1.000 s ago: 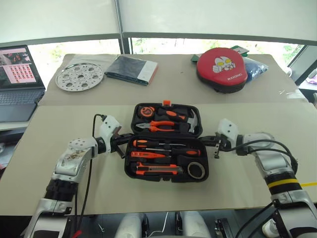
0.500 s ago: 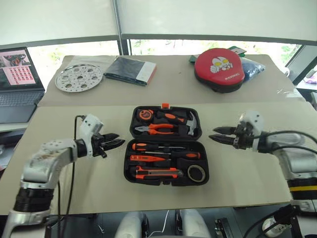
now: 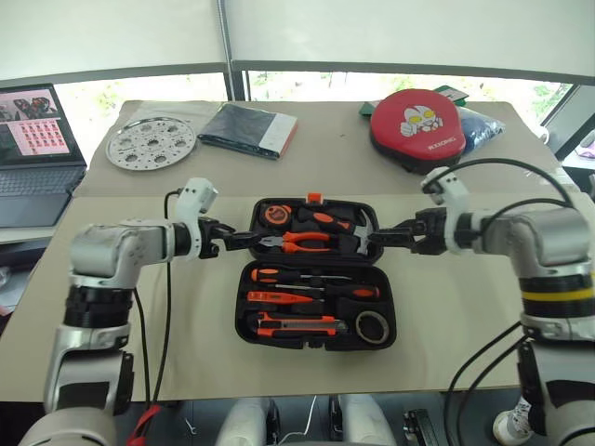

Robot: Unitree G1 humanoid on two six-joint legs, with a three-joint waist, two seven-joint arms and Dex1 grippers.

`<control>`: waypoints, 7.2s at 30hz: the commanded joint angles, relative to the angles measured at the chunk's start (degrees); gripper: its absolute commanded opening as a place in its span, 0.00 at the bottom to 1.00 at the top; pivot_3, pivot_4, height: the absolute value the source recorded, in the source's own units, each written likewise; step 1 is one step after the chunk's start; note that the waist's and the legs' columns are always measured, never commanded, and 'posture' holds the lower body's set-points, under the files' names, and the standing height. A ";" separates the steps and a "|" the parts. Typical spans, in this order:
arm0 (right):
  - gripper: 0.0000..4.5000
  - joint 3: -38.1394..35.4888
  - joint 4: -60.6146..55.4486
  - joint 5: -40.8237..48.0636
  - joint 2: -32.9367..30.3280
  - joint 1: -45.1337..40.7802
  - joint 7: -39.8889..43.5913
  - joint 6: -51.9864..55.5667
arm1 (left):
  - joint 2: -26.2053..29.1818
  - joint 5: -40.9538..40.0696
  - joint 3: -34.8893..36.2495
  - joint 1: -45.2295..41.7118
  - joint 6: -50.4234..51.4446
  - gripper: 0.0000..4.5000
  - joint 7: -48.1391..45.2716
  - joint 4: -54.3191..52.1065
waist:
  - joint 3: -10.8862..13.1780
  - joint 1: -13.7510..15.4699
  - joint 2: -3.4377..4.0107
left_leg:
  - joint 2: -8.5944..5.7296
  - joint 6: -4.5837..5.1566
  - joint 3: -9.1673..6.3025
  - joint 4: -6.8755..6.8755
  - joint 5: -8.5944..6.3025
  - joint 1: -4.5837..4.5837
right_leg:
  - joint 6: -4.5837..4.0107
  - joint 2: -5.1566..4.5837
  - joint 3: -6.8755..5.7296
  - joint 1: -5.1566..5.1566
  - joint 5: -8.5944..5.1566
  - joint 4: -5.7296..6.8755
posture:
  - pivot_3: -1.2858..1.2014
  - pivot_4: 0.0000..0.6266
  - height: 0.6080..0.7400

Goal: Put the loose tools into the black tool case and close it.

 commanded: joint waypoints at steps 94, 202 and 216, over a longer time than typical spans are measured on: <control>0.00 6.94 -26.49 -17.45 -7.16 46.27 5.77 -63.44 | 8.74 9.88 -3.18 30.56 -48.06 0.01 -21.23 -10.23 | 0.23 0.69 -0.43 | 0.26 0.06 0.11 -0.09 0.06 0.56 | -0.28 -0.12 0.17 0.30 0.01 -0.07 | 0.52 0.24 1.00; 0.00 2.51 -28.29 -5.95 0.17 39.33 11.28 -57.80 | -6.48 15.92 -27.00 6.71 -30.82 0.01 -20.32 -4.07 | -0.99 1.14 -0.55 | 0.12 0.56 -0.10 0.14 -0.18 0.69 | -0.12 -0.24 0.23 0.65 -0.02 -0.11 | 0.52 0.24 1.00; 0.00 0.78 -29.33 -4.93 -0.43 42.30 11.87 -54.66 | -5.80 16.26 -27.36 7.13 -30.26 0.01 -21.21 -4.22 | -1.00 1.09 -0.55 | 0.16 0.72 -0.10 0.09 -0.27 0.83 | -0.21 -0.24 0.31 0.67 0.03 -0.09 | 0.52 0.24 1.00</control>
